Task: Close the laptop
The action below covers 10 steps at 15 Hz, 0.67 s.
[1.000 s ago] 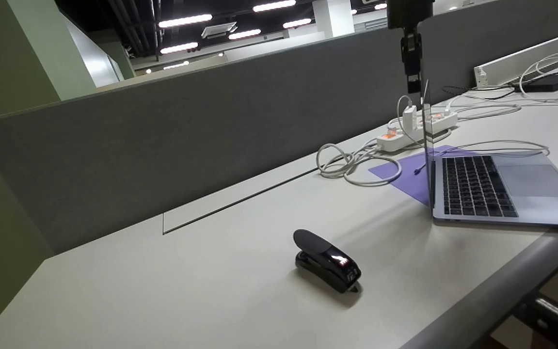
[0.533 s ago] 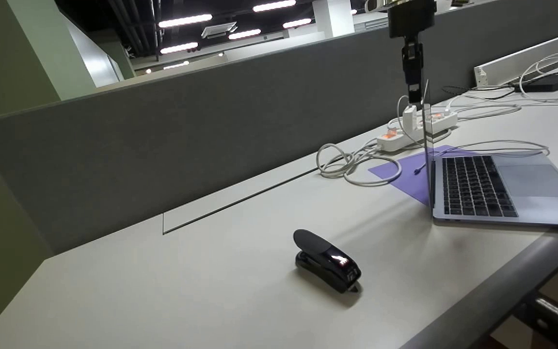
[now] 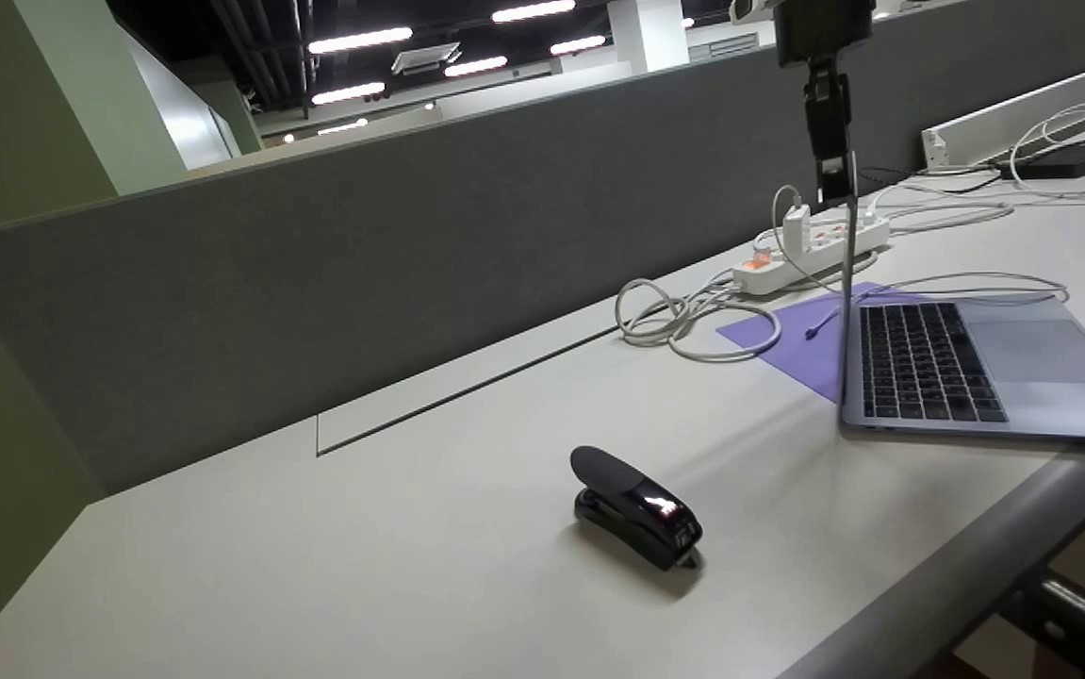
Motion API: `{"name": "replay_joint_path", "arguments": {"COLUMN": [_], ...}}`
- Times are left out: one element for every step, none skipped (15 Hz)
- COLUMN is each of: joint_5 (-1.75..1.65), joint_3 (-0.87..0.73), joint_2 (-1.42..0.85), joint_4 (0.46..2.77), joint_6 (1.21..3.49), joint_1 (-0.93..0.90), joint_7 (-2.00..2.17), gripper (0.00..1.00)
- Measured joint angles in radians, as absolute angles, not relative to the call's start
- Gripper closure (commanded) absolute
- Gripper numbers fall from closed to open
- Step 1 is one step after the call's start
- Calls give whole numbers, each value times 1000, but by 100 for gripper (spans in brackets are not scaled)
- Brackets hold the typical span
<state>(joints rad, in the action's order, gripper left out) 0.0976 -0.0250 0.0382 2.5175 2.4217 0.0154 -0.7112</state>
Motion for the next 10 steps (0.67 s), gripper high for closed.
{"name": "replay_joint_path", "arguments": {"joint_5": [99,99,99,99,99,98,98,97,96,95], "joint_3": [-27,-30,-34,-39,-43,-49,-54,-59,-64,-68], "joint_2": [49,60,69,78,86,92,96,98,98,97], "joint_4": [2524,2532,2540,2549,2559,2569,2579,2586,2593,2599], "joint_6": [2406,2390,2373,2359,2353,2352,2353,2355,2359,2365], "joint_1": [17,20,22,24,27,30,34,37,40,43], "joint_7": [-704,-694,-682,-669,-657,-643,-634,-627,-623,-623], "gripper": [100,100,100,100,100,100,100,100,100,100]}}
